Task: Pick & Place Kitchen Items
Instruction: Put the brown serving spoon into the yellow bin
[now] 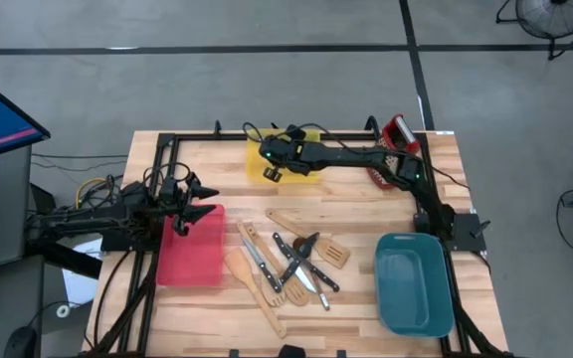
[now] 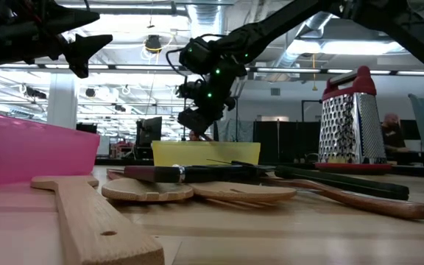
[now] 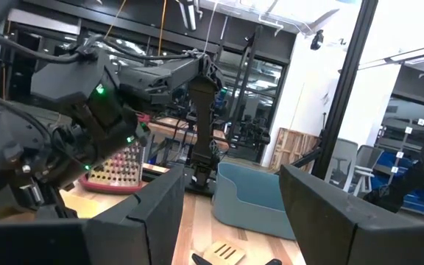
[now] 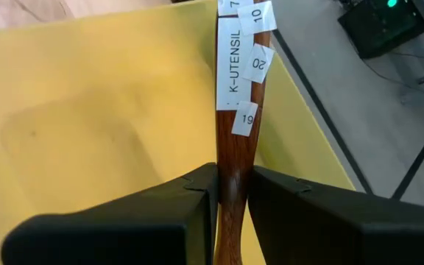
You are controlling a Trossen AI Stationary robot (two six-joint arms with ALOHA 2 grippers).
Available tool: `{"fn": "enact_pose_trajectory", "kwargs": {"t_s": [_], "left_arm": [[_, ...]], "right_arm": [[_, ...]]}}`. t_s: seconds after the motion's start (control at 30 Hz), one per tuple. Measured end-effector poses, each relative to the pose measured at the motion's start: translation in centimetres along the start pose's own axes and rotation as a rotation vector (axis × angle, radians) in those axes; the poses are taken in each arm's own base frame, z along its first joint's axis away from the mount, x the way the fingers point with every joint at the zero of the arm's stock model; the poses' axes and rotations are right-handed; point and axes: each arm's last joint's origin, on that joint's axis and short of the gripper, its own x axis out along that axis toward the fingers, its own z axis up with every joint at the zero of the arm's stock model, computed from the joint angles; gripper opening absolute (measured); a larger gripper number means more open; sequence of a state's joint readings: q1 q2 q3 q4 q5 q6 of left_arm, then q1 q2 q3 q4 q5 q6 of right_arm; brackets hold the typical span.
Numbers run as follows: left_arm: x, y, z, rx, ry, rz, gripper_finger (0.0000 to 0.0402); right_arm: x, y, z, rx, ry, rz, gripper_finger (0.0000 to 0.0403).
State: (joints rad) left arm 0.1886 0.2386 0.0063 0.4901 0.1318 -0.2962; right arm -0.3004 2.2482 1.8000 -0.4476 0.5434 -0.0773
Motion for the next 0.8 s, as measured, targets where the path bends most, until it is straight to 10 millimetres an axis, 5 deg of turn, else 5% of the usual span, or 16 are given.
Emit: {"fn": "enact_pose_trajectory", "kwargs": {"t_s": [0.8], "left_arm": [[0.0, 0.0, 0.0, 0.0, -0.001, -0.001, 0.0208]], "right_arm": [[1.5, -1.0, -0.7, 0.006, 0.045, 0.031, 0.0057]]}}
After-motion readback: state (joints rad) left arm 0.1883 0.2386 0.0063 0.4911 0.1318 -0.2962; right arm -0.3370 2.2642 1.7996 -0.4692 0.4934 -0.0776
